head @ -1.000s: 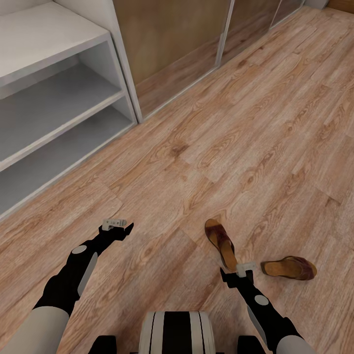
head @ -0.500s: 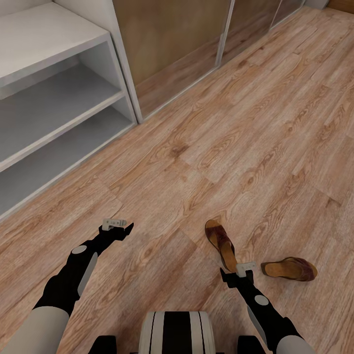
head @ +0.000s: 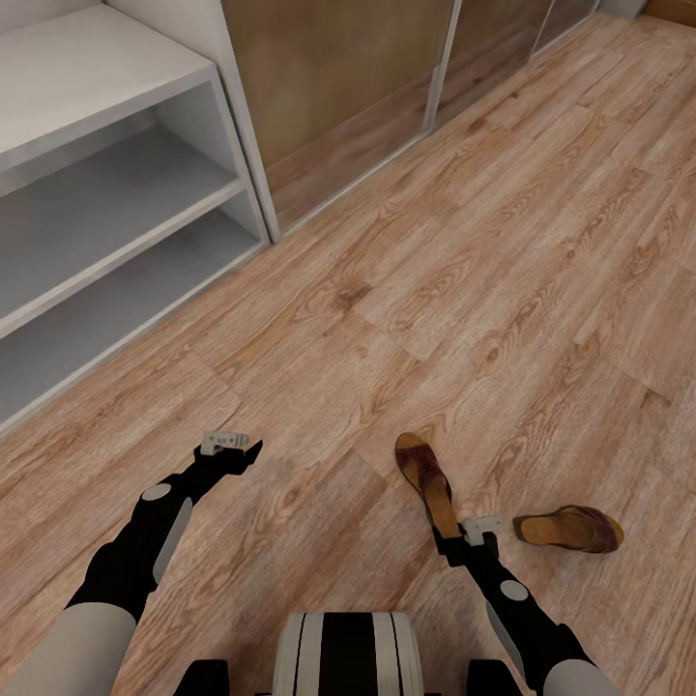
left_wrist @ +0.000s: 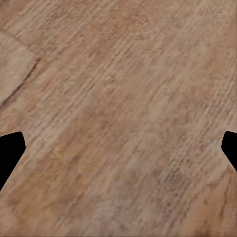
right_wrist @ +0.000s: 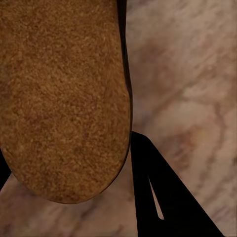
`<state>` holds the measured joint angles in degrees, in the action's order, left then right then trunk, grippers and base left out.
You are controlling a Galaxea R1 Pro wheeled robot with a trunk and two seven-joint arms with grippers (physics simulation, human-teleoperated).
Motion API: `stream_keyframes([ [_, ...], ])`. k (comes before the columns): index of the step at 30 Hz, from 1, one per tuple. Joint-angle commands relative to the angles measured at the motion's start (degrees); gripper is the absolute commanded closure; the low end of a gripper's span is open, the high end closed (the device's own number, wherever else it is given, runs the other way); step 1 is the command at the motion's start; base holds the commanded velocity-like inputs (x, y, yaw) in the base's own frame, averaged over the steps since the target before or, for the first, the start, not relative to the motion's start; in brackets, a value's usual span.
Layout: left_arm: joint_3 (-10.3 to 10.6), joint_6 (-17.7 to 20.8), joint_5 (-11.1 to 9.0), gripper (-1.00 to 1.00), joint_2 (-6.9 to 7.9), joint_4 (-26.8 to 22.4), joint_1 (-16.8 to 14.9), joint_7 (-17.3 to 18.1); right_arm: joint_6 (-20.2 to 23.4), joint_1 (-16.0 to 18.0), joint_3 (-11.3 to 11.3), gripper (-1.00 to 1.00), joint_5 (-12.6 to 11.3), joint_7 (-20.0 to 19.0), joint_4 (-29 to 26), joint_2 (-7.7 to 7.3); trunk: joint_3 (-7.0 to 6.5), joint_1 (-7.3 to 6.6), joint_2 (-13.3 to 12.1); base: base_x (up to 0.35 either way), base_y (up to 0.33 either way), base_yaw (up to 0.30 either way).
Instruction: Pick up the two gym shoes and the two sandals from the corridor floor and place them onto the hallstand (shoe rack) in the corridor, making sure they are on the rack and not on the floor. Arrange them so the two gym shoes are next to each other and the two sandals are next to each other.
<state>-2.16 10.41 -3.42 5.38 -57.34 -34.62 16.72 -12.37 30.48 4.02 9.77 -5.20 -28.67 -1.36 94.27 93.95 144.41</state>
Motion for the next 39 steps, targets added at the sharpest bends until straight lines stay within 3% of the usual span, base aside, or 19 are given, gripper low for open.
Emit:
stream_keyframes([
  [1,-0.1,0.5,-0.3,-1.00,-0.02,-0.1,0.0,0.2,-0.1,0.0,0.4,1.00,0.2,-0.5,0.0,0.04,0.03,-0.01,0.0,0.000,0.000,0.000],
  [8,-0.1,0.3,-0.4,-1.00,0.06,-0.1,1.6,0.6,-0.1,0.0,0.4,1.00,0.2,-0.5,0.0,0.04,0.03,-0.01,0.0,0.000,0.000,0.000],
  [24,-0.2,0.3,-0.2,-1.00,0.16,-0.1,2.0,0.6,-0.2,0.0,0.4,1.00,0.2,-0.5,0.1,0.04,0.03,-0.01,0.0,0.000,0.000,0.000],
  [33,-0.3,0.3,0.1,-1.00,0.16,-0.1,3.1,0.5,-0.3,0.0,0.4,1.00,0.2,-0.5,-0.1,0.04,-1.97,-0.24,-0.1,0.000,0.000,0.000],
  [39,-0.5,0.1,0.0,-1.00,0.51,0.7,5.8,0.3,-0.3,0.0,0.4,1.00,0.2,-0.5,0.0,0.00,-3.30,-0.39,-0.2,0.000,0.000,0.000],
])
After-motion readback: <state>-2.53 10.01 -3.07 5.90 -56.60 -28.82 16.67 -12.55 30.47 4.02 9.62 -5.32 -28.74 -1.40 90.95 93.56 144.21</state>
